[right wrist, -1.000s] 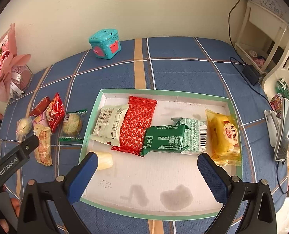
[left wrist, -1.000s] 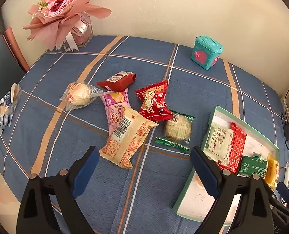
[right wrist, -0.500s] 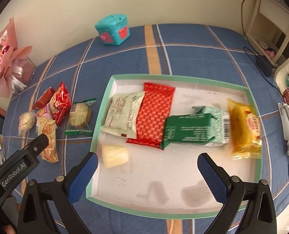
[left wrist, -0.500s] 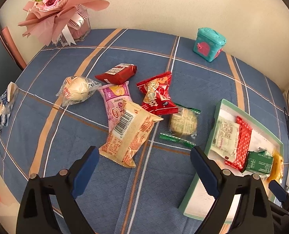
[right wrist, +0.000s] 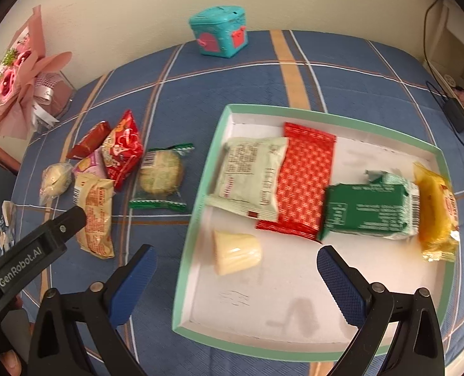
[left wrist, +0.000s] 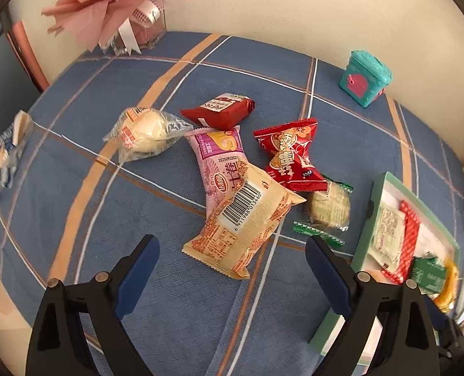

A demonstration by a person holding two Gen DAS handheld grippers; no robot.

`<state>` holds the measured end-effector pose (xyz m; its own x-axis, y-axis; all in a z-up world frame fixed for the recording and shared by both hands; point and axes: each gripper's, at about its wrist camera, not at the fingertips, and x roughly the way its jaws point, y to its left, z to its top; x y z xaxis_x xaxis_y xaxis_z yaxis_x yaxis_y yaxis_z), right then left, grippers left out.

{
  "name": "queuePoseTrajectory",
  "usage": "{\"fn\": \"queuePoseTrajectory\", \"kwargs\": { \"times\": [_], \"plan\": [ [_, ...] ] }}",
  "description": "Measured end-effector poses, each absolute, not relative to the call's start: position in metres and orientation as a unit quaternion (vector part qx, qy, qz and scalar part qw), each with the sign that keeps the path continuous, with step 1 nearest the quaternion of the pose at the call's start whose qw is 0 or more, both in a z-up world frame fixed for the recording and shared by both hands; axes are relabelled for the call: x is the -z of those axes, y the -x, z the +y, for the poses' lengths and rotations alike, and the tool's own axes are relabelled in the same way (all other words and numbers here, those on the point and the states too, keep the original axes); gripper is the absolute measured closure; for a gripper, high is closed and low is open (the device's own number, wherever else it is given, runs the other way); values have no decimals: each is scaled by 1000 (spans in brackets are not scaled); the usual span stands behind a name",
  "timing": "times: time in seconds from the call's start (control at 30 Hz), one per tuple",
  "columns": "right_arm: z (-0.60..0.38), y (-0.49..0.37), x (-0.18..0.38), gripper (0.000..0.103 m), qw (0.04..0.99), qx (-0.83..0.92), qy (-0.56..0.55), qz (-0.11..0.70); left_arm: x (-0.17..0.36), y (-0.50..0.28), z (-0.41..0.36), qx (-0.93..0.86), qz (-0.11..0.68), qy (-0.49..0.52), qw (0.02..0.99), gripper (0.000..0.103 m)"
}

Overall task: Organize snacks
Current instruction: 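Withdraw both open tools from the tray toward the snack pile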

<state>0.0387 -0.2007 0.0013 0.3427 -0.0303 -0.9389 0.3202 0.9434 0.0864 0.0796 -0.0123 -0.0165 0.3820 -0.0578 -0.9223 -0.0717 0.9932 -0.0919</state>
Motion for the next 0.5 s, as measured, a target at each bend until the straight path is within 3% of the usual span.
{"fn": "queuePoseTrajectory", "kwargs": {
  "times": [0.5],
  "plan": [
    [-170,-65,-1,0,828,70,-127,542,17,-94,25,-6,547,130,827,9]
  ]
}}
